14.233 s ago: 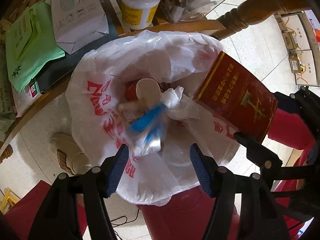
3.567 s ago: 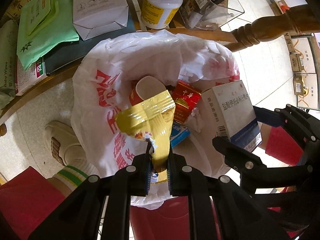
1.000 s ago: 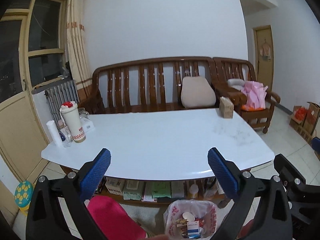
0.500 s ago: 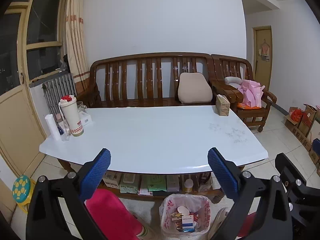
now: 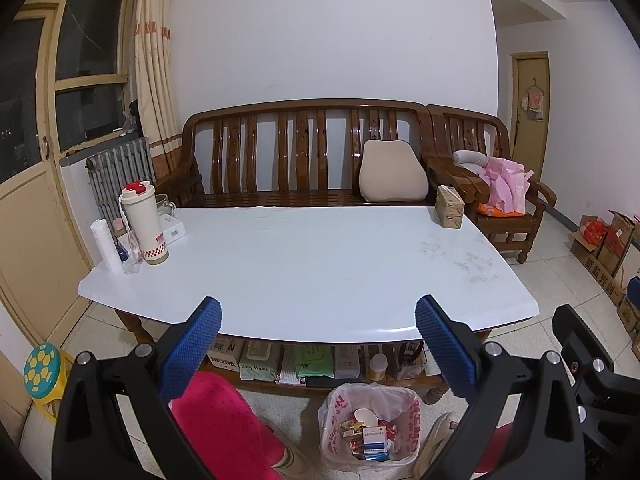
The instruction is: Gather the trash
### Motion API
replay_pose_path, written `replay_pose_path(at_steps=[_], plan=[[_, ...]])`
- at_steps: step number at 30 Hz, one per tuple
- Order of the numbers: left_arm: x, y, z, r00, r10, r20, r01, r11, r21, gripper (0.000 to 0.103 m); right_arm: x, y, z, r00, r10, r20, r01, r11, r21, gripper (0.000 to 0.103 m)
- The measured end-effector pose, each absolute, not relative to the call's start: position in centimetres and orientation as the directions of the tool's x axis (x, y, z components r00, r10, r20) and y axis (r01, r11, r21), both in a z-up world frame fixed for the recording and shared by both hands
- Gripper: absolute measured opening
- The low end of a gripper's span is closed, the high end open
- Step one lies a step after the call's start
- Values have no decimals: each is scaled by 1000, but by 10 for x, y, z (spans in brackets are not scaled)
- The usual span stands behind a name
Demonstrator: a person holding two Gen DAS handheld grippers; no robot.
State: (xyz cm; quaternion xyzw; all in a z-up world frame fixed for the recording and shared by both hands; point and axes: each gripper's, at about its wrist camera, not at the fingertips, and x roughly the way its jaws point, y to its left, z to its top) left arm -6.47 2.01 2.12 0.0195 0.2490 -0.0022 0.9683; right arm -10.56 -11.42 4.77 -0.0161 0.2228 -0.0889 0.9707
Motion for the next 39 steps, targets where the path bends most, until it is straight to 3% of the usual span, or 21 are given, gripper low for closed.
replay_pose_path(at_steps=[39], plan=[[-64, 19, 24, 877, 15, -480, 4, 999, 39, 95, -99, -120, 53, 888, -170, -427, 152, 985, -77, 96]])
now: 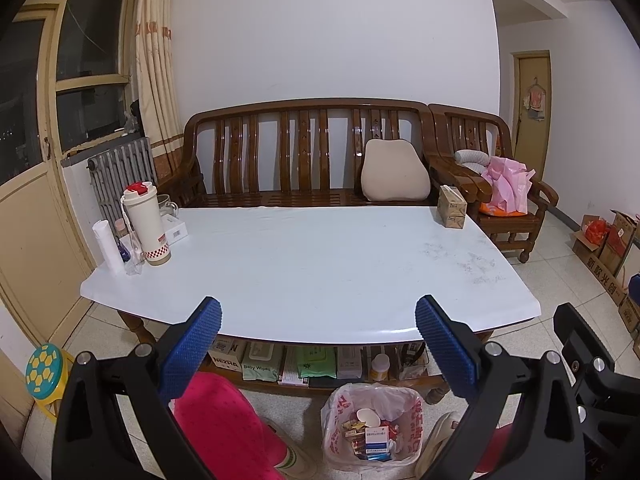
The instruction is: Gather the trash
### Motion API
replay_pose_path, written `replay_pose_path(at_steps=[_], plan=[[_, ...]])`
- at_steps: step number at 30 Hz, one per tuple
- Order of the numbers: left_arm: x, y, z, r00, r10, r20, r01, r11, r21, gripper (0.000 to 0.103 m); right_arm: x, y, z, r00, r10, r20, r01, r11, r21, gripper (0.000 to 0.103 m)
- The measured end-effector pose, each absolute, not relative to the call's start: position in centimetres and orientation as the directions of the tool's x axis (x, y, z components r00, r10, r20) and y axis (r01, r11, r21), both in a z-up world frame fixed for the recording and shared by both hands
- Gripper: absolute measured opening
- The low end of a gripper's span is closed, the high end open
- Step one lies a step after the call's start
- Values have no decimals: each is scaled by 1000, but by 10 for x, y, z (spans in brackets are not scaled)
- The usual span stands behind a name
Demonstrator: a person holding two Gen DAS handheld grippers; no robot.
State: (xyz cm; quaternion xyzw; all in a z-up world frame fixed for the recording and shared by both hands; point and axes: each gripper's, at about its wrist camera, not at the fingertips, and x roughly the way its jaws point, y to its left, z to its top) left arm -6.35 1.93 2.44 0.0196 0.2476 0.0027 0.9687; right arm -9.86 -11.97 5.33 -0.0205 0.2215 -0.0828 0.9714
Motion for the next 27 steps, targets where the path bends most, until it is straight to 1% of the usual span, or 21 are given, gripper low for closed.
replay_pose_path(at_steps=[27], plan=[[-58, 26, 17, 866, 17, -501, 11, 999, 52, 95, -91, -125, 49, 884, -159, -440, 139, 987, -79, 96]])
